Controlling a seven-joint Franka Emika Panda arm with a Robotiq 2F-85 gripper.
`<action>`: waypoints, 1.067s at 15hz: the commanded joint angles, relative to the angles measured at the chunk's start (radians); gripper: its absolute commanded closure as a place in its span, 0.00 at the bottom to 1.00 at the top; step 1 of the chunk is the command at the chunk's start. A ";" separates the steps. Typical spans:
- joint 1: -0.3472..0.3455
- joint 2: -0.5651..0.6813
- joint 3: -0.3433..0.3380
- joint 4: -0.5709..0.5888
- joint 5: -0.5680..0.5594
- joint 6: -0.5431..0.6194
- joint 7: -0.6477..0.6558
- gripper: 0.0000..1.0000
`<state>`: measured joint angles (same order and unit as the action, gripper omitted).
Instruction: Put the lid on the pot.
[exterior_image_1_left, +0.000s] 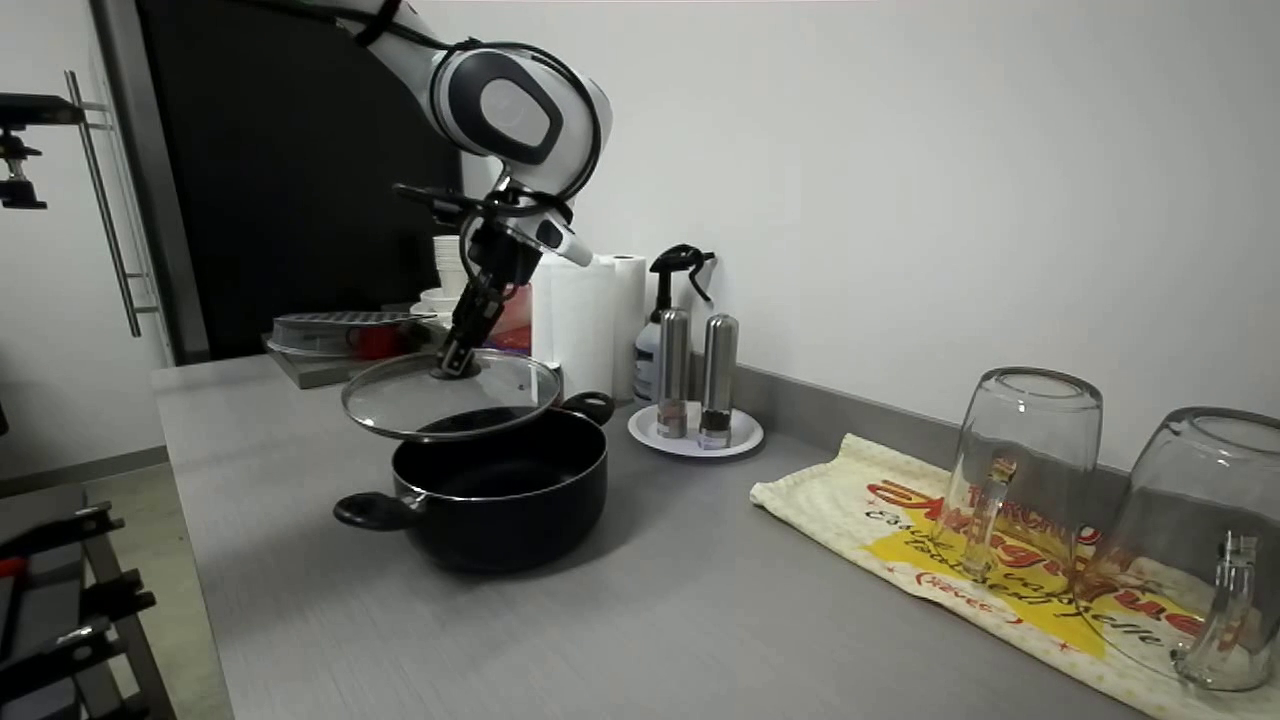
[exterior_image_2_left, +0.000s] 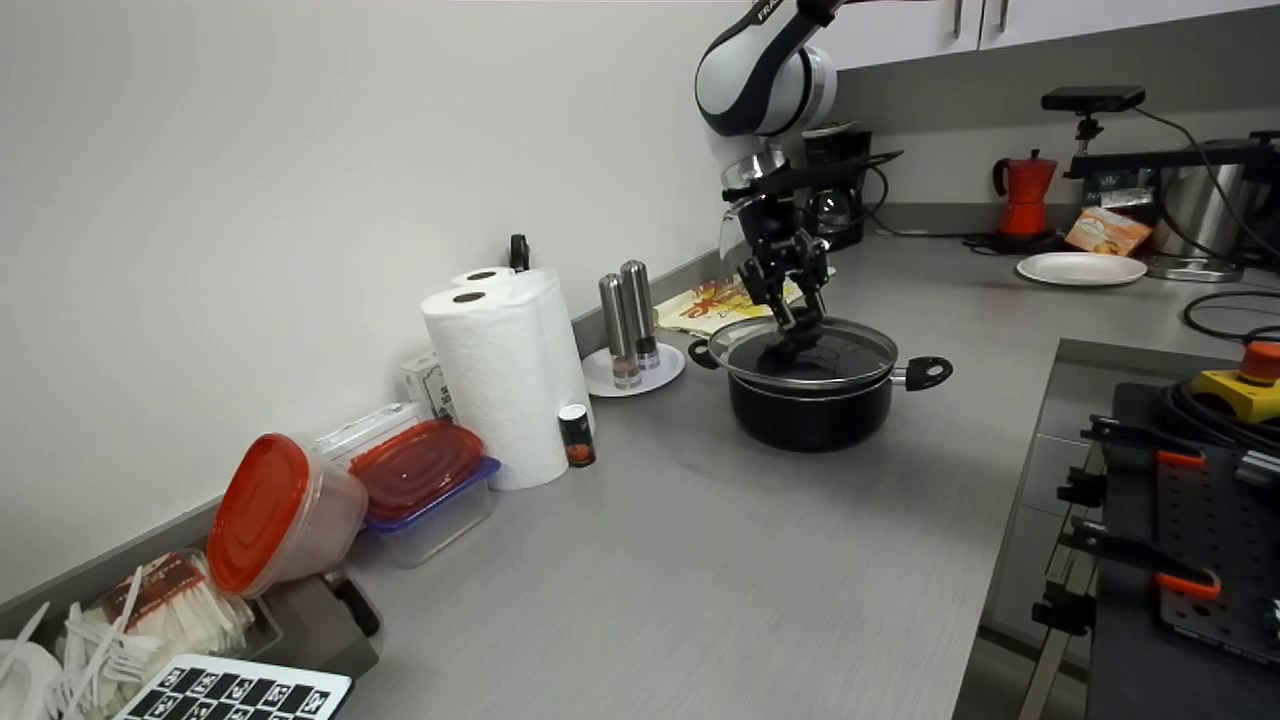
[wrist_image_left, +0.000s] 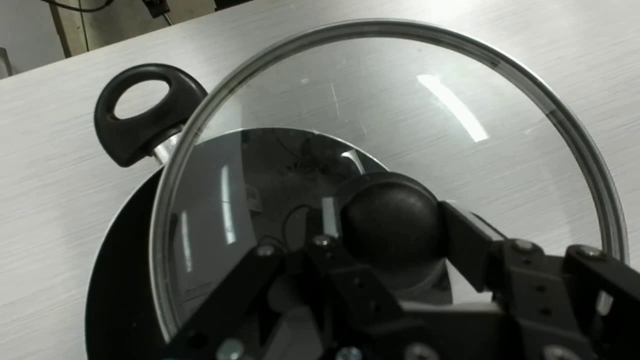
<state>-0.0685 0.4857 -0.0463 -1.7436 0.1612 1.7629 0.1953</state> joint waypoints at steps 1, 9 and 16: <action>0.012 -0.029 -0.025 -0.021 -0.010 0.045 0.055 0.74; -0.003 -0.030 -0.057 0.004 -0.013 0.060 0.105 0.74; -0.042 -0.008 -0.068 0.049 0.009 0.036 0.095 0.74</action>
<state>-0.1017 0.4792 -0.1102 -1.7282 0.1532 1.8397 0.2789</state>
